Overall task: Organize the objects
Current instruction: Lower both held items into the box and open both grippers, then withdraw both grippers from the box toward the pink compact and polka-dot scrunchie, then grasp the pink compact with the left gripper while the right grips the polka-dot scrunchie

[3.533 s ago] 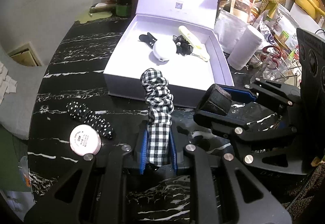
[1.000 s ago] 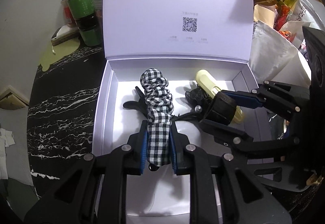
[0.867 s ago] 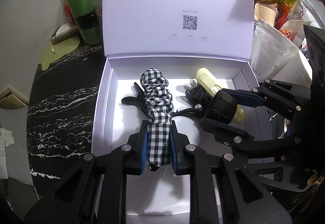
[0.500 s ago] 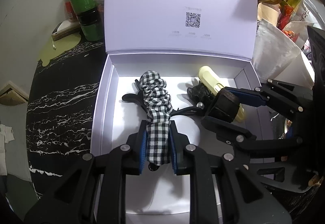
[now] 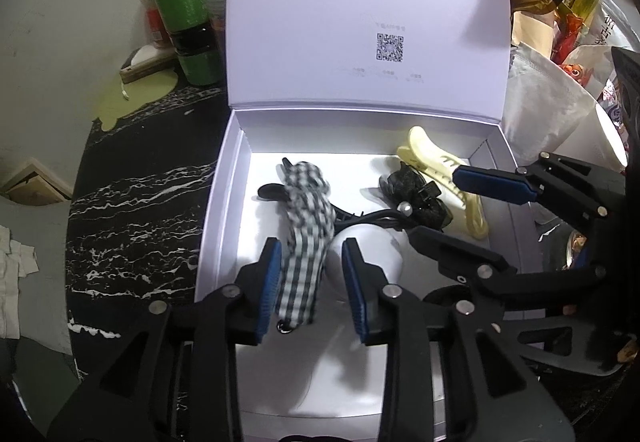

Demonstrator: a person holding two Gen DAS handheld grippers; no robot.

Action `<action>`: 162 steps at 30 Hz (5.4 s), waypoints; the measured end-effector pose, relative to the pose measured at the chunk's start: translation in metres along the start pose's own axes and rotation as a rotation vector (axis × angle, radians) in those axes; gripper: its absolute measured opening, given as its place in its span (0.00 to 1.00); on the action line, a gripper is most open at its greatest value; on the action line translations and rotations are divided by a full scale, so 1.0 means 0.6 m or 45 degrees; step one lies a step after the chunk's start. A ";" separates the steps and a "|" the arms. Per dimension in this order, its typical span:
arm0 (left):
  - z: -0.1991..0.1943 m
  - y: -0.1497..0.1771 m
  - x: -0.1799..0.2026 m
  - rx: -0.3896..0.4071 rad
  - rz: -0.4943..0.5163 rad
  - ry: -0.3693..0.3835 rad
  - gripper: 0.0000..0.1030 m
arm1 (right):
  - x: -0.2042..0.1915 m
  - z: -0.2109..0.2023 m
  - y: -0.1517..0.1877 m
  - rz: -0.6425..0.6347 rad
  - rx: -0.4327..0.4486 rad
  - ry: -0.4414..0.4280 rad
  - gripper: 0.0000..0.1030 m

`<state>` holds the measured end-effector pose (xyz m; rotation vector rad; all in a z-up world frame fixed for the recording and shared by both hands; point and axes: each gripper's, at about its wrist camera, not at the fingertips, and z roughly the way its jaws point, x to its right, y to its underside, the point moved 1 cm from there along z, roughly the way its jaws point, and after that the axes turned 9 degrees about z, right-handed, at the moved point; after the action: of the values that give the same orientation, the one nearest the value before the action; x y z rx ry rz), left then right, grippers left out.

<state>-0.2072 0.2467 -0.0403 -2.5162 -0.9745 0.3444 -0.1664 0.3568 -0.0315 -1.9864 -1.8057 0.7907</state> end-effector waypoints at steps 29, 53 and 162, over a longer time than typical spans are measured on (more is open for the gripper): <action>-0.129 0.037 -0.023 0.129 -0.154 -0.129 0.54 | -0.047 -0.103 -0.006 0.001 0.117 0.031 0.69; -0.234 0.127 -0.029 0.158 -0.322 -0.295 0.57 | -0.120 -0.170 0.031 -0.090 0.180 0.002 0.78; -0.134 0.394 -0.063 0.016 -0.478 -0.218 0.57 | -0.264 -0.021 0.218 -0.259 -0.142 -0.319 0.19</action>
<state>-0.0671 0.0395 -0.0768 -2.2544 -1.4749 0.4503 -0.0608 0.1851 -0.0715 -1.7948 -2.1976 0.9249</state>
